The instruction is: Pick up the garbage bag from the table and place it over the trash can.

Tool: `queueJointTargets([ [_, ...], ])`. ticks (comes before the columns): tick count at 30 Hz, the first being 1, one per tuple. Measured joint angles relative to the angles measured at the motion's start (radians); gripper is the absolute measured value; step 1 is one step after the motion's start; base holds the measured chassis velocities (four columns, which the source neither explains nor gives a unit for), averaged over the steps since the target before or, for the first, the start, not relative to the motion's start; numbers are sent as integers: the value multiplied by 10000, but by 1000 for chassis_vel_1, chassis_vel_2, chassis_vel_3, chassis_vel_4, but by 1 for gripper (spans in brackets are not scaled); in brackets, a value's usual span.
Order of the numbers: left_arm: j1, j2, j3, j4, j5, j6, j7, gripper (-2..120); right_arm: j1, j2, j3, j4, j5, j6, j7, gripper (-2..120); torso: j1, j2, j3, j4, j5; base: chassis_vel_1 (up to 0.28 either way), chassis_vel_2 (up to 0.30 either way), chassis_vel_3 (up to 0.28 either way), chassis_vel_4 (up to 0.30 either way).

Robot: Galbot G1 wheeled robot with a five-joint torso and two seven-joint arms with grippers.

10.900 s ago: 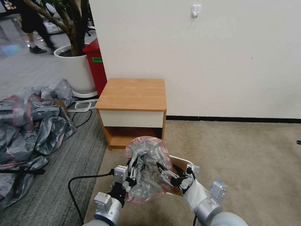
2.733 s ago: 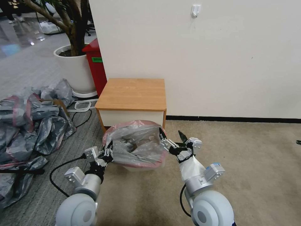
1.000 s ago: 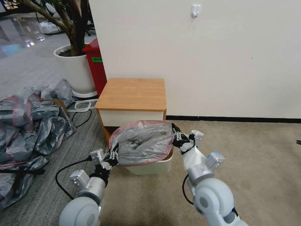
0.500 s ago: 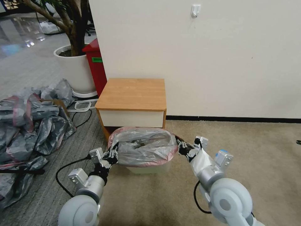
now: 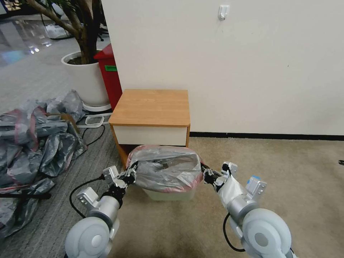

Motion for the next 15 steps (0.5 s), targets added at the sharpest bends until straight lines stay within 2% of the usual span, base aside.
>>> queueJointTargets([
  [7,0,12,-26,-40,-189,23,-142,9,-111,52,-52,61,-130,109,-106,0,0,0,0,1,-1,0,0,0,0],
  [10,-91,10,17,192,234,-176,-213,9,-433,109,-109,620,554,83,511,0,0,0,0,0,-3,0,0,0,0],
  [15,-89,10,44,186,296,-212,-214,9,-479,460,-218,655,1460,94,1191,0,0,0,0,0,-2,0,0,0,0],
])
